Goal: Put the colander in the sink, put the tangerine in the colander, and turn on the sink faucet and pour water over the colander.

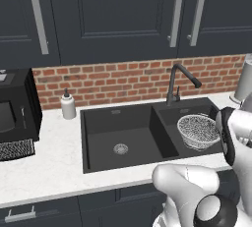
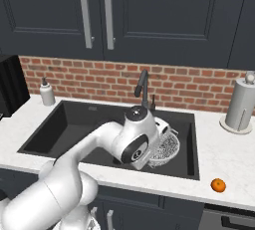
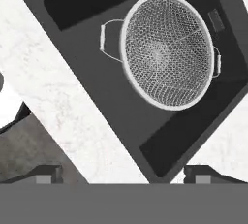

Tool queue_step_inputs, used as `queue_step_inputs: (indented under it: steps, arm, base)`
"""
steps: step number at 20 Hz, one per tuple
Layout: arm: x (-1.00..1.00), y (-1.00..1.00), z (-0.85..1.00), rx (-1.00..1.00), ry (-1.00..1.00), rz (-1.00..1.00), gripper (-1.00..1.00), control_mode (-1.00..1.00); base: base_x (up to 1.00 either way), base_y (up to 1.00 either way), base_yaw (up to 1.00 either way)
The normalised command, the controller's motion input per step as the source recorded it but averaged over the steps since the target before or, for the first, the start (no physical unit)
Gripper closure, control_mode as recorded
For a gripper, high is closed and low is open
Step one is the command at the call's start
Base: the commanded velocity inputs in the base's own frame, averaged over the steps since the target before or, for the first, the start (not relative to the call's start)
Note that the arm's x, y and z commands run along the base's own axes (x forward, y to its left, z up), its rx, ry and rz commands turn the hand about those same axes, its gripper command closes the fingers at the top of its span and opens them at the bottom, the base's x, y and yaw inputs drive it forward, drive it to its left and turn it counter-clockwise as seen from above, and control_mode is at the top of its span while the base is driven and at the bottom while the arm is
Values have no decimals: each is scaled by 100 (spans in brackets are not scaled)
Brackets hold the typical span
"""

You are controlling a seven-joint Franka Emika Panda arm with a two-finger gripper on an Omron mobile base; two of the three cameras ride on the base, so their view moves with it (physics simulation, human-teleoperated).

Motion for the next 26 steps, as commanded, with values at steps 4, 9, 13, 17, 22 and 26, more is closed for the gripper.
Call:
queue_step_inputs:
  steps: [4, 9, 13, 17, 22, 26]
  arm:
    - [-28, -72, 23, 26, 33, -70, -100, -100]
    - [-46, -100, 3, 32, 21, -50, -100, -100]
    - [-30, -100, 1, 30, 17, -41, -100, -100]
    - [-34, -88, 0, 20, 10, -27, -100, -100]
    - [-3, -3, 0, 0, 0, -1, -100, -100]
    - [0, 0, 0, -1, 0, 0, -100, -100]
  base:
    - [0, 0, 0]
    - [0, 0, 0]
    - [0, 0, 0]
    - [0, 0, 0]
    - [0, 0, 0]
    - [0, 0, 0]
